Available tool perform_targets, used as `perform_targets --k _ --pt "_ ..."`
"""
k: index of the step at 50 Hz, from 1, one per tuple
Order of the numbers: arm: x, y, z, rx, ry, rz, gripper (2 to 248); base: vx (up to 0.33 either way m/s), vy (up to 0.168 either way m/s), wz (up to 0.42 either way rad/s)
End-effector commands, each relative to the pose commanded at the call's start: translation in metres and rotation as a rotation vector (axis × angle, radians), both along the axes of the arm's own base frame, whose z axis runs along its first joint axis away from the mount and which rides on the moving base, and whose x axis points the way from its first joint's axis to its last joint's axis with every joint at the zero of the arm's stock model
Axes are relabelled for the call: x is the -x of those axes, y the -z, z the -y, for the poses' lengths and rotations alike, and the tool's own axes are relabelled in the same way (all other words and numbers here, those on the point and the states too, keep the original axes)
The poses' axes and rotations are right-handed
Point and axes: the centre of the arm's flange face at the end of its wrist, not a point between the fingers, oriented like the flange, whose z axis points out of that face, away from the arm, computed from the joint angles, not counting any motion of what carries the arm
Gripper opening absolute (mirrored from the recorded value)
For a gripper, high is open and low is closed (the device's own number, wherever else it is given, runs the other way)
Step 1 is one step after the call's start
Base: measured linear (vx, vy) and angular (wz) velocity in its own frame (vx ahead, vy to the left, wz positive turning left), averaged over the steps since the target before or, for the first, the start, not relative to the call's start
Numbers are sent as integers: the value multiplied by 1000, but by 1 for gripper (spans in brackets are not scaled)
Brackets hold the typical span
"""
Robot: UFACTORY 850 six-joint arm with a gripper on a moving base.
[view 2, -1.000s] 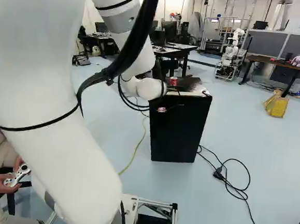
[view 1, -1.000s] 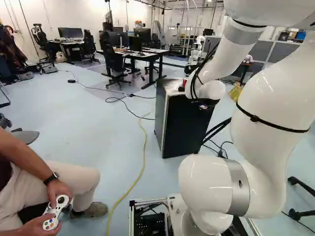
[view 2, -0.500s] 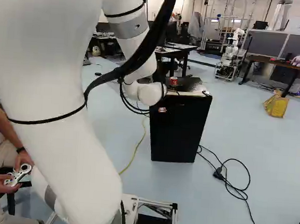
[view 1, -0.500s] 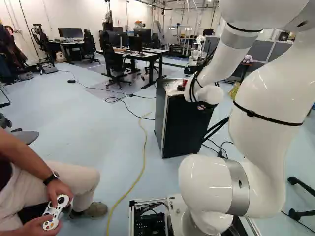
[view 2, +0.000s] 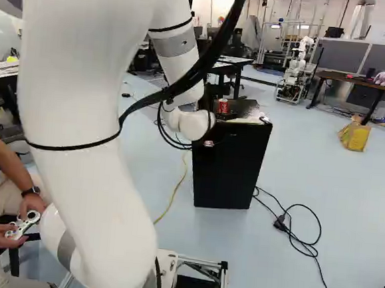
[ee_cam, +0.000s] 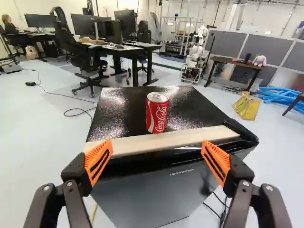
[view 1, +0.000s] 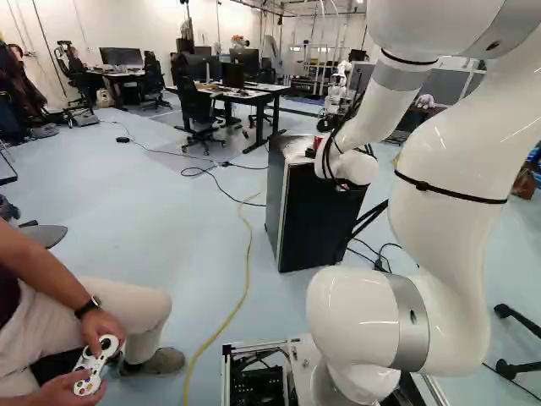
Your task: Grab a drink from the fridge
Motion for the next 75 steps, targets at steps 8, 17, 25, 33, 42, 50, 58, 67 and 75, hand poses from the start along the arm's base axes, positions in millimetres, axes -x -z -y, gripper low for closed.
perform_targets --k 8,17,25,33,42,50,58,67,75 --pt "-8 7 2 -9 14 5 247 0 0 0" --pt "-18 16 5 -17 28 16 247 0 0 0" --pt "-29 23 7 -22 38 32 247 0 0 0" --pt "-40 31 8 -26 48 50 247 0 0 0" --pt "-54 39 10 -29 59 71 247 0 0 0" --pt "-65 44 14 -29 73 97 247 0 0 0" --pt "-76 44 17 -27 83 124 247 0 0 0" --pt "-88 46 18 -25 81 137 247 0 0 0" --pt "-96 47 18 -24 76 142 247 0 0 0"
